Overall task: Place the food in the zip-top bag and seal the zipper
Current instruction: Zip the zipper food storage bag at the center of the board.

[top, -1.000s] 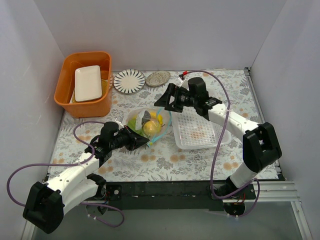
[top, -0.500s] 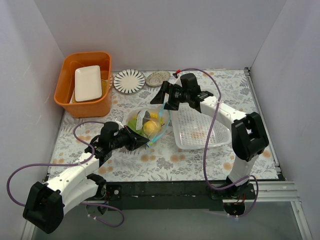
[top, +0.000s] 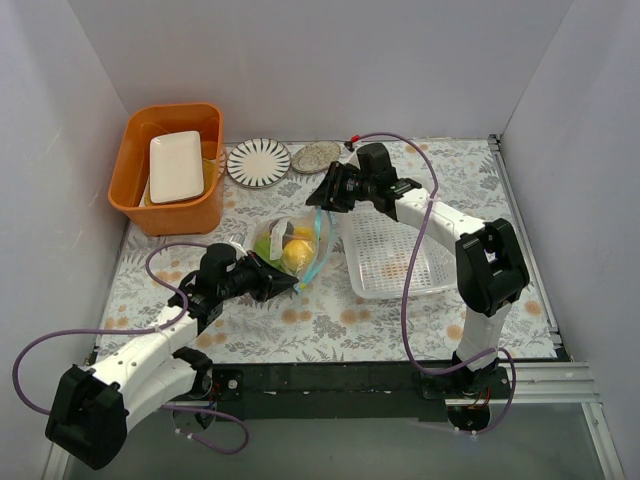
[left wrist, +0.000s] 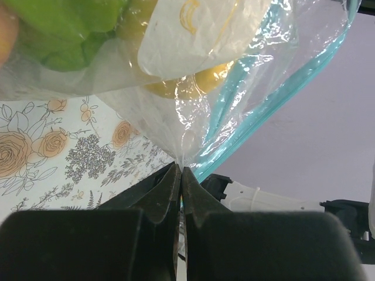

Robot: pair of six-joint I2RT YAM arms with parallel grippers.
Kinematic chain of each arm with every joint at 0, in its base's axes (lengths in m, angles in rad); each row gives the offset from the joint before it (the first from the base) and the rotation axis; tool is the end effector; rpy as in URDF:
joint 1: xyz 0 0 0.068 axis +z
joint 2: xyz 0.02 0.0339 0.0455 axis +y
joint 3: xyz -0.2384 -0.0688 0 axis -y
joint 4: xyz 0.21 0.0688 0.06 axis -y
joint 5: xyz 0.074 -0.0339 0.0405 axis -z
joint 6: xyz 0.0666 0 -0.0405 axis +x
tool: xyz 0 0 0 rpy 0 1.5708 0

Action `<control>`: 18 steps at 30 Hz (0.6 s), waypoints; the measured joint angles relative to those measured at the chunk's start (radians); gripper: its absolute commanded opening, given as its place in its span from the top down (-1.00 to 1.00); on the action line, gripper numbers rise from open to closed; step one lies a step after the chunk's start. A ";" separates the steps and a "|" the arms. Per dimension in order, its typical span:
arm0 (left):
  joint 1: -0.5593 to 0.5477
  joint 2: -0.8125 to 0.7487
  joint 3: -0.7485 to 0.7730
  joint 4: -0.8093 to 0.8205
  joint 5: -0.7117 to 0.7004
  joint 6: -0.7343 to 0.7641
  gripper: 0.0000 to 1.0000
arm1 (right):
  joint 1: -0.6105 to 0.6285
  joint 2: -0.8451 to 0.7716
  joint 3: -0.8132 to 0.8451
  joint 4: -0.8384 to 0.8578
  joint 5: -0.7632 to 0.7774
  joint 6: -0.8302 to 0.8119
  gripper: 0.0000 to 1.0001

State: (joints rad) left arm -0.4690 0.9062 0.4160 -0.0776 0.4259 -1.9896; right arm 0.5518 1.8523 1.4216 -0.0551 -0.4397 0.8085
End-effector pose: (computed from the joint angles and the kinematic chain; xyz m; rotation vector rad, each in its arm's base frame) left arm 0.1660 -0.1149 0.1828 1.6066 -2.1475 1.5687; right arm 0.3435 0.2447 0.2467 -0.0126 2.2678 1.2426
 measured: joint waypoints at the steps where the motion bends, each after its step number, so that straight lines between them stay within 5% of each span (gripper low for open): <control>1: 0.000 -0.003 0.000 -0.001 0.000 0.000 1.00 | 0.000 0.000 -0.004 0.013 0.006 0.000 0.40; 5: 0.000 -0.016 0.000 -0.008 0.000 0.000 1.00 | -0.002 0.000 -0.023 0.053 0.026 0.000 0.80; 18: 0.000 -0.060 -0.012 -0.026 -0.011 -0.008 1.00 | -0.017 -0.083 -0.240 0.337 0.128 0.122 0.84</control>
State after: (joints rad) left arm -0.4690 0.8467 0.4042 -0.1032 0.4149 -1.9976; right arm 0.5350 1.7691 1.1816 0.2817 -0.3115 0.9310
